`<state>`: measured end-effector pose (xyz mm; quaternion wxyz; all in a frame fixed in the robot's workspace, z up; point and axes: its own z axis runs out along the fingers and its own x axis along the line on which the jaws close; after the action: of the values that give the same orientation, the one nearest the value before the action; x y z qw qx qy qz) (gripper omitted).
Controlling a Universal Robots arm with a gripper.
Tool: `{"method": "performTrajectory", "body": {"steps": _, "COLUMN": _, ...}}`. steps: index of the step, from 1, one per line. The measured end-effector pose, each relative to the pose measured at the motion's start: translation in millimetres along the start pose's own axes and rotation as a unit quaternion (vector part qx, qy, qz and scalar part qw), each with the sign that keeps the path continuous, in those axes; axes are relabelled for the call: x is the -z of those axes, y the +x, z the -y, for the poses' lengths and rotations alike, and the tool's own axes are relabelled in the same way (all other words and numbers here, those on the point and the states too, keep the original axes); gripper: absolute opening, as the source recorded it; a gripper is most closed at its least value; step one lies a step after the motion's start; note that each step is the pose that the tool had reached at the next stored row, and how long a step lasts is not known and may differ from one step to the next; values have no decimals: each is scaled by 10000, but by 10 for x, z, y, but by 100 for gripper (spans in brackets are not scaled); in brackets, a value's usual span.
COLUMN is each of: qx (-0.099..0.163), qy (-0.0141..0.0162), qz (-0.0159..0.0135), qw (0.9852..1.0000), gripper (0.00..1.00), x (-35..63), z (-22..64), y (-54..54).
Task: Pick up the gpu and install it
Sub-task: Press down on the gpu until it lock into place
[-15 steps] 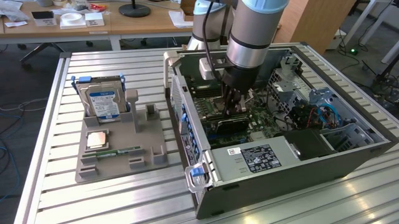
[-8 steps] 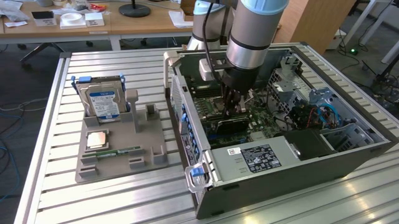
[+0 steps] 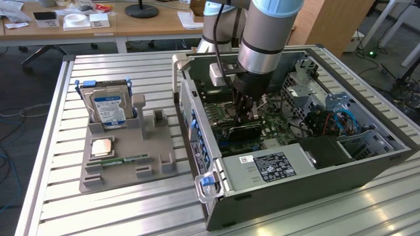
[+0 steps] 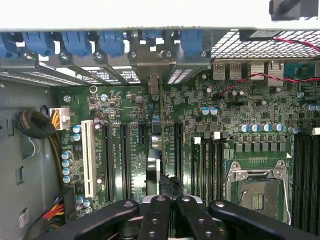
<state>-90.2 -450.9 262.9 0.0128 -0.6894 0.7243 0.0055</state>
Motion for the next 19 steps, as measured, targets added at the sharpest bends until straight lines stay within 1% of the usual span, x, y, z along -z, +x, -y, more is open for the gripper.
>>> {"method": "performTrajectory", "body": {"steps": 19, "qx": 0, "qy": 0, "qz": 1, "qw": 10000, "gripper": 11, "x": -14, "z": -1, "y": 0}}
